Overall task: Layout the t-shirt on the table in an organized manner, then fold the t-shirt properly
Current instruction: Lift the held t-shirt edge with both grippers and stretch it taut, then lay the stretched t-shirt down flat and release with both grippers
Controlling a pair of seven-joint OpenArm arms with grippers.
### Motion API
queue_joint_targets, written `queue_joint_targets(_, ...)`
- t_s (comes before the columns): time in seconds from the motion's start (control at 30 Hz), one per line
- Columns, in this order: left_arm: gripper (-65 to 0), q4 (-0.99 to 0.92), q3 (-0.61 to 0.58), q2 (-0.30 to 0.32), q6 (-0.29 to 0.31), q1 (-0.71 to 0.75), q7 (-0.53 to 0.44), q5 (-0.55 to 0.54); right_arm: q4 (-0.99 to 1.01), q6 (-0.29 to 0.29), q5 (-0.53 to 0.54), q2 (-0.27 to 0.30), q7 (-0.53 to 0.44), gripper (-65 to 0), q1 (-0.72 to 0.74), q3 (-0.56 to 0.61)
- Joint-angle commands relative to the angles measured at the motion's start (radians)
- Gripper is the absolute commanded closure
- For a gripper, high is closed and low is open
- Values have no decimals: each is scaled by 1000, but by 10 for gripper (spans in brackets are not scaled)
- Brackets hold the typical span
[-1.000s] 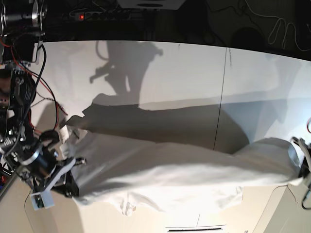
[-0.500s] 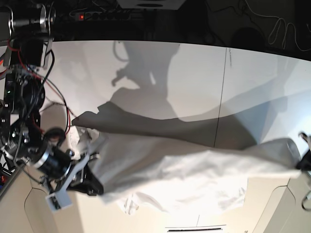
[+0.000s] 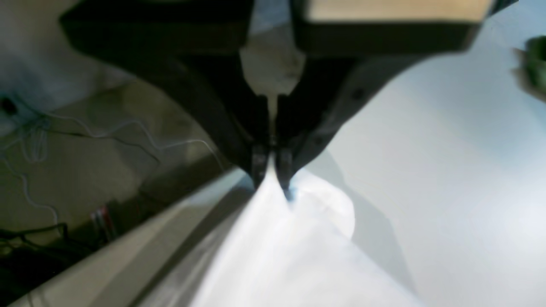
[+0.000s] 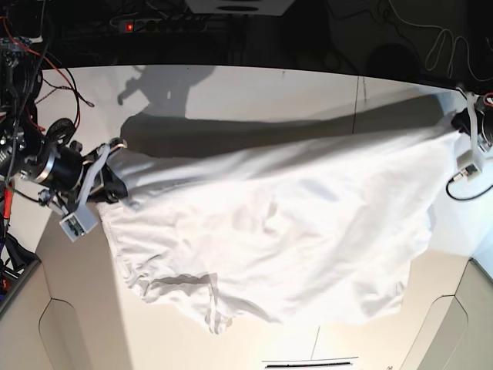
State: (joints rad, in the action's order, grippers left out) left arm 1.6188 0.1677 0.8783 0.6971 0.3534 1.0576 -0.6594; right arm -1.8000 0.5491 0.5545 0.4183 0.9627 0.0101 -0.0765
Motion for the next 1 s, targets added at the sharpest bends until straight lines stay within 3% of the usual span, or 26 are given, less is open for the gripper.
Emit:
queue_joint_targets(0.0, 0, 13, 13, 26, 1, 6, 5, 5, -16, -2, 10, 19, -15, 0, 2, -15)
queue_joint_targets(0.27, 0, 11, 13, -14, 1, 18, -48, 58, -16, -2, 11, 19, 142, 0, -26, -31)
queue_joint_targets(0.37, -232, 11, 13, -14, 1, 18, -101, 113, -16, -3, 14, 19, 145, 0, -39, -33)
queue_joint_targets(0.43, -277, 11, 13, -14, 1, 17, -158, 167, -16, -2, 38, 19, 166, 0, -41, -33)
queue_joint_targets(0.47, -277, 11, 13, -14, 1, 17, -183, 202, -16, -2, 58, 19, 179, -55, -41, -33)
queue_joint_targets(0.53, -277, 12, 13, -14, -16, 14, -218, 251, -16, -2, 82, 18, 186, -230, -41, -33)
queue_joint_targets(0.73, -277, 12, 13, -14, -40, 12, -228, 290, -16, -2, 83, 19, 184, -248, -41, -33)
queue_joint_targets(0.87, -277, 12, 13, -14, -147, 12, -303, 290, -16, -3, 71, 16, 105, -248, -39, -36)
queue_joint_targets(0.97, -277, 17, 16, -26, -247, 7, -356, 298, -16, -42, -24, 4, 20, -248, -33, -43)
